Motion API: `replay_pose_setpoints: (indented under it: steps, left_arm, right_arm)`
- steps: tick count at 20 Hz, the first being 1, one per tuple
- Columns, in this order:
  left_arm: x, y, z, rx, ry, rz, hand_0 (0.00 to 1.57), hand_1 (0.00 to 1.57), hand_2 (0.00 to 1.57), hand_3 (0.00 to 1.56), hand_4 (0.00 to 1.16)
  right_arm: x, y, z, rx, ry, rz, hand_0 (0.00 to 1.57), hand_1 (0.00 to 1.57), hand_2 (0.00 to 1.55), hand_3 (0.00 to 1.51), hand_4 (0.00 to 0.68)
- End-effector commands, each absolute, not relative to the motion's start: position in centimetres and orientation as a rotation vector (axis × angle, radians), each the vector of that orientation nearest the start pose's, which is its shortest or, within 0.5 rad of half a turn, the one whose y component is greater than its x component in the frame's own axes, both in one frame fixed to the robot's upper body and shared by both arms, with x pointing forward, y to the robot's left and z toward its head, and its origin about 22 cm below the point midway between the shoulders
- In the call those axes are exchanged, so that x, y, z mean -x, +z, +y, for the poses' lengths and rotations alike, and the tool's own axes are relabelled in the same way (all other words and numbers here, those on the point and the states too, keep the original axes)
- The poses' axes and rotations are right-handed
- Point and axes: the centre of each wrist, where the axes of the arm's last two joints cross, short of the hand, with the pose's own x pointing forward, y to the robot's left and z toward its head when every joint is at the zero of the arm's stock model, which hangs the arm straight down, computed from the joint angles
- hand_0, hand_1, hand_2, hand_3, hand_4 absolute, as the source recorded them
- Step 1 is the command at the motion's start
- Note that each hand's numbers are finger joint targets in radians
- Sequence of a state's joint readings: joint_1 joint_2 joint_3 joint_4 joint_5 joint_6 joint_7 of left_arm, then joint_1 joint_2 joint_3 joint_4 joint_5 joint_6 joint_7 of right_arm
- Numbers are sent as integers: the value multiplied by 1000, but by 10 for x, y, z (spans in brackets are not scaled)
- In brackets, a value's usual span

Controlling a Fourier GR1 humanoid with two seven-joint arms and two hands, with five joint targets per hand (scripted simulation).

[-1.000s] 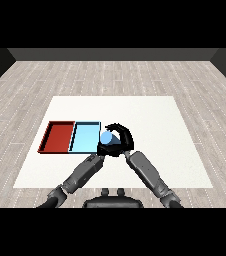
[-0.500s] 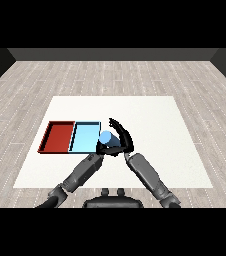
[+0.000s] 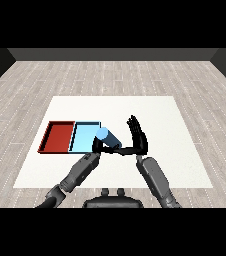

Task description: Pick the blue can and put it in the blue box

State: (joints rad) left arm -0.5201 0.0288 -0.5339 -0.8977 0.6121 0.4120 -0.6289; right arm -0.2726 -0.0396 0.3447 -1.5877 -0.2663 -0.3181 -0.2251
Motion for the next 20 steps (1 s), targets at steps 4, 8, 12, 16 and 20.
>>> replay_pose_setpoints:
  steps: [4, 8, 12, 16, 20]
  left_arm:
    - [-338, -11, 124, 33, -3, -1841, 1571, 1571, 1571, 1520, 1149]
    - [-355, -18, 183, -80, 11, -1807, 1571, 1571, 1571, 1523, 1152]
    - [-375, 6, 185, -310, -70, -1713, 1571, 1571, 1571, 1514, 1148]
    - [-382, -8, 220, -469, -156, -1556, 1571, 1571, 1571, 1479, 1042]
    - [-382, -28, 225, -562, -207, -1372, 1571, 1571, 1520, 1403, 999]
  right_arm:
    - [-257, 64, -201, -250, -289, -1972, 0, 0, 0, 0, 0]
    - [-256, 54, -195, -262, -329, -1963, 0, 0, 0, 0, 0]
    - [-267, 53, -214, -264, -347, -1965, 0, 0, 0, 0, 0]
    - [-264, 49, -216, -253, -351, -1933, 0, 0, 0, 0, 0]
    - [-266, 34, -215, -251, -370, -1933, 0, 0, 0, 0, 0]
